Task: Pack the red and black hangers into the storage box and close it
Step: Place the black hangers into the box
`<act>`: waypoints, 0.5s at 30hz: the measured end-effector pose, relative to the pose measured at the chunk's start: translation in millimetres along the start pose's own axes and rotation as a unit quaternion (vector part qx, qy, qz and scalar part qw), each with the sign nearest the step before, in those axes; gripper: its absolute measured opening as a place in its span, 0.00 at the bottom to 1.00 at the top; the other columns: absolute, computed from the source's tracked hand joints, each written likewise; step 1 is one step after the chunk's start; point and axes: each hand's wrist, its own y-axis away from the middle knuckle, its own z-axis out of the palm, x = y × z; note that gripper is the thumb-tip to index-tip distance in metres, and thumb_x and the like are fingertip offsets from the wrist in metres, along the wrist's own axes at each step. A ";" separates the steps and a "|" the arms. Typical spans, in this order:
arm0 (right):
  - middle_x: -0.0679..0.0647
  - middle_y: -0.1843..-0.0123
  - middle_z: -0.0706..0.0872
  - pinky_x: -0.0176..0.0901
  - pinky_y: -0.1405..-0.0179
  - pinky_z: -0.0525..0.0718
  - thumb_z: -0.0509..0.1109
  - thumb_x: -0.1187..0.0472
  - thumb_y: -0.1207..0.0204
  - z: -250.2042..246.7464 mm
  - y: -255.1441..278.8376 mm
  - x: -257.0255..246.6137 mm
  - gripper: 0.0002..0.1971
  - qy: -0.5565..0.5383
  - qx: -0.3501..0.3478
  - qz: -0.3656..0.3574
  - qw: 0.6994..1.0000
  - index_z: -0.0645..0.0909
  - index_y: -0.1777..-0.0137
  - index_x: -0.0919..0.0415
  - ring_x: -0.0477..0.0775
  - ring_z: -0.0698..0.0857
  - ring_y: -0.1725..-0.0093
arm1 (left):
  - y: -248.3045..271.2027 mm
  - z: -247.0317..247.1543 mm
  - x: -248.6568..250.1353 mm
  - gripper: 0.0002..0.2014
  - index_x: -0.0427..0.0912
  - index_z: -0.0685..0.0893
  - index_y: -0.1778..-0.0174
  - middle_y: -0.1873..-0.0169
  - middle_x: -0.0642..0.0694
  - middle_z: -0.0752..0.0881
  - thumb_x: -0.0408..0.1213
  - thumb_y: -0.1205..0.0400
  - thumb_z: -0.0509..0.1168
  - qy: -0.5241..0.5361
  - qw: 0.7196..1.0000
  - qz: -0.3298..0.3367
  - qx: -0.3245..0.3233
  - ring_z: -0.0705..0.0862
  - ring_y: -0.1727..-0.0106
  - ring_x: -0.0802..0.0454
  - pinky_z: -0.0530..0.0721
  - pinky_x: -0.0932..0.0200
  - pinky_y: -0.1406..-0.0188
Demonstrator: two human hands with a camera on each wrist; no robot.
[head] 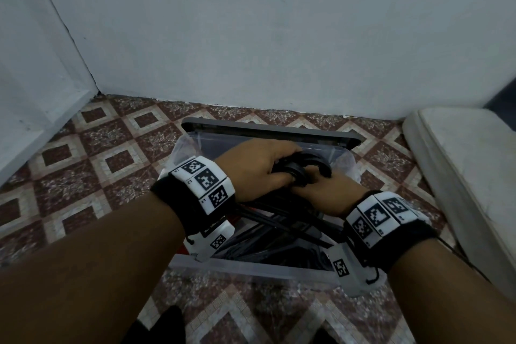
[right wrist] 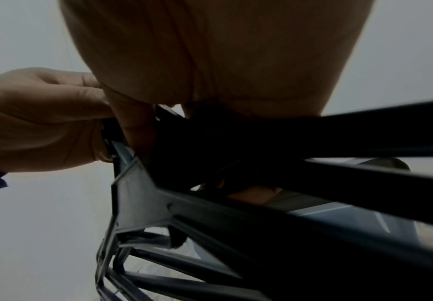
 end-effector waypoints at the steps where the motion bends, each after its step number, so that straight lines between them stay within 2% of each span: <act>1: 0.52 0.48 0.85 0.46 0.45 0.81 0.66 0.55 0.16 -0.4 0.6 -3.0 0.11 0.022 0.001 -0.013 1.000 0.82 0.37 0.56 0.55 0.84 0.42 | -0.6 2.7 0.2 0.12 0.51 0.82 0.40 0.52 0.56 0.86 0.42 0.19 0.68 -0.003 1.000 -0.003 0.005 0.82 0.54 0.59 0.79 0.63 0.56; 2: 0.56 0.50 0.85 0.50 0.46 0.81 0.65 0.56 0.16 -0.4 0.3 -4.1 0.07 0.025 0.008 -0.031 0.999 0.82 0.44 0.56 0.57 0.84 0.46 | -1.4 4.9 -0.2 0.10 0.50 0.82 0.42 0.53 0.55 0.86 0.42 0.18 0.67 -0.006 1.000 -0.006 0.012 0.82 0.55 0.58 0.79 0.60 0.57; 4: 0.54 0.56 0.85 0.50 0.52 0.83 0.67 0.55 0.18 -2.4 1.1 -5.3 0.04 0.010 0.027 -0.055 0.998 0.80 0.52 0.54 0.55 0.84 0.54 | -2.6 6.9 -2.1 0.07 0.49 0.82 0.44 0.56 0.55 0.86 0.42 0.17 0.66 -0.008 1.000 -0.013 0.027 0.82 0.58 0.56 0.79 0.57 0.59; 5: 0.52 0.58 0.85 0.47 0.56 0.83 0.69 0.53 0.19 -4.6 0.5 -4.2 0.05 0.006 0.045 -0.066 0.997 0.81 0.53 0.52 0.52 0.84 0.57 | -3.1 6.5 -3.5 0.06 0.50 0.82 0.45 0.57 0.56 0.85 0.43 0.17 0.66 -0.009 0.999 -0.018 0.033 0.82 0.59 0.57 0.79 0.57 0.60; 7: 0.43 0.60 0.87 0.36 0.62 0.81 0.75 0.50 0.24 -8.6 0.0 1.6 0.05 -0.031 0.076 -0.078 0.994 0.83 0.52 0.47 0.41 0.85 0.60 | -3.5 3.6 -6.9 0.06 0.51 0.81 0.44 0.58 0.57 0.84 0.42 0.17 0.65 -0.009 0.999 -0.033 0.040 0.82 0.59 0.58 0.79 0.58 0.61; 8: 0.42 0.59 0.88 0.32 0.61 0.81 0.79 0.51 0.27 -10.8 1.5 3.9 0.09 -0.068 0.089 -0.085 0.990 0.83 0.50 0.44 0.37 0.86 0.60 | -3.2 2.0 -9.0 0.06 0.52 0.82 0.44 0.58 0.56 0.85 0.42 0.17 0.65 -0.008 0.998 -0.043 0.041 0.83 0.59 0.57 0.80 0.57 0.61; 10: 0.44 0.54 0.90 0.37 0.52 0.85 0.82 0.59 0.30 -15.9 2.6 7.5 0.16 -0.165 0.116 -0.106 0.974 0.83 0.45 0.47 0.39 0.88 0.55 | -1.9 -0.7 -13.1 0.07 0.51 0.83 0.44 0.57 0.54 0.86 0.43 0.16 0.64 -0.006 0.997 -0.060 0.046 0.84 0.58 0.55 0.82 0.54 0.59; 12: 0.47 0.50 0.90 0.42 0.49 0.87 0.79 0.65 0.27 -20.2 5.3 6.5 0.18 -0.224 0.130 -0.136 0.956 0.83 0.41 0.48 0.46 0.90 0.52 | -0.9 -1.5 -15.7 0.07 0.51 0.83 0.44 0.58 0.54 0.87 0.44 0.15 0.64 -0.005 0.996 -0.074 0.052 0.84 0.59 0.55 0.82 0.54 0.60; 15: 0.46 0.48 0.91 0.38 0.47 0.87 0.71 0.67 0.23 -21.2 6.6 -0.5 0.16 -0.221 0.157 -0.170 0.948 0.84 0.40 0.46 0.46 0.90 0.48 | -2.2 0.5 -15.6 0.06 0.51 0.83 0.46 0.59 0.54 0.87 0.45 0.16 0.64 -0.006 0.995 -0.080 0.057 0.84 0.59 0.55 0.82 0.54 0.60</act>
